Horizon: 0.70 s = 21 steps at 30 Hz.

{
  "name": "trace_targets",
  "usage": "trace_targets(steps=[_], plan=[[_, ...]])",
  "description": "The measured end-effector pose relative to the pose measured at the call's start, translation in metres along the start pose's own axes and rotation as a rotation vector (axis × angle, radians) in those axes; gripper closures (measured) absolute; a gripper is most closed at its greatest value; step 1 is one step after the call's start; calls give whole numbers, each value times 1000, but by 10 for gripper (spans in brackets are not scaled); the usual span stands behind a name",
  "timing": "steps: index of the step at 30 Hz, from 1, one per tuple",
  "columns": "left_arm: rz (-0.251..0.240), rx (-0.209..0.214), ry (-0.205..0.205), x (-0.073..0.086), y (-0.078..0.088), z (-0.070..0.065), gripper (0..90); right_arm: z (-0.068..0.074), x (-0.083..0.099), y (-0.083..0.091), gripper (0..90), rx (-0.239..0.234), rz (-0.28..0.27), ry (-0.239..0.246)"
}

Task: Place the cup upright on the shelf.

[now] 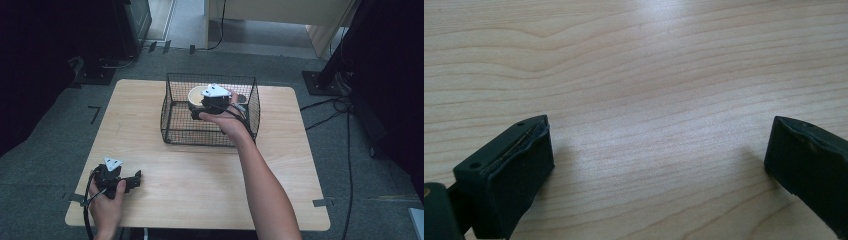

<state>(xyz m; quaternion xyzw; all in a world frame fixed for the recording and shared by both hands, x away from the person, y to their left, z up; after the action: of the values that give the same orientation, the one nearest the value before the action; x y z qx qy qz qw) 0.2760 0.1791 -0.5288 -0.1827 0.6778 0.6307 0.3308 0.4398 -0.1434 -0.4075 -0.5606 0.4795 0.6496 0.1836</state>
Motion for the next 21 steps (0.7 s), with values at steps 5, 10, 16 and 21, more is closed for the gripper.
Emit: trace_targets(steps=[5, 10, 16, 21], plan=[[0, 0, 0, 0, 0, 0, 0, -5, 3, -11, 89, 4, -3, -20], [-1, 0, 0, 0, 0, 0, 0, -11, 6, -21, 90, 15, -9, -7], [1, 0, -1, 0, 0, 0, 0, -19, 14, -33, 90, 24, 29, 10], [-2, -1, 1, 0, 0, 0, 0, -23, 26, -43, 90, 18, 58, 8]])
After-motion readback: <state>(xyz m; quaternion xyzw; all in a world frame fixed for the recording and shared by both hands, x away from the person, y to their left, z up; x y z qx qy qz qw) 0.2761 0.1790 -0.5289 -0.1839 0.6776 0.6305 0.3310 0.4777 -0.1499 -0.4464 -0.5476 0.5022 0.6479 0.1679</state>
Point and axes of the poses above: each handheld gripper's, and its own axes: y roughly backward along the jaws, x roughly out of its underside, z roughly to its left, the point moved 1 cm from there along -y, roughly forward along the jaws, and after that the axes turned 1 degree about z, right-handed, at the moved point
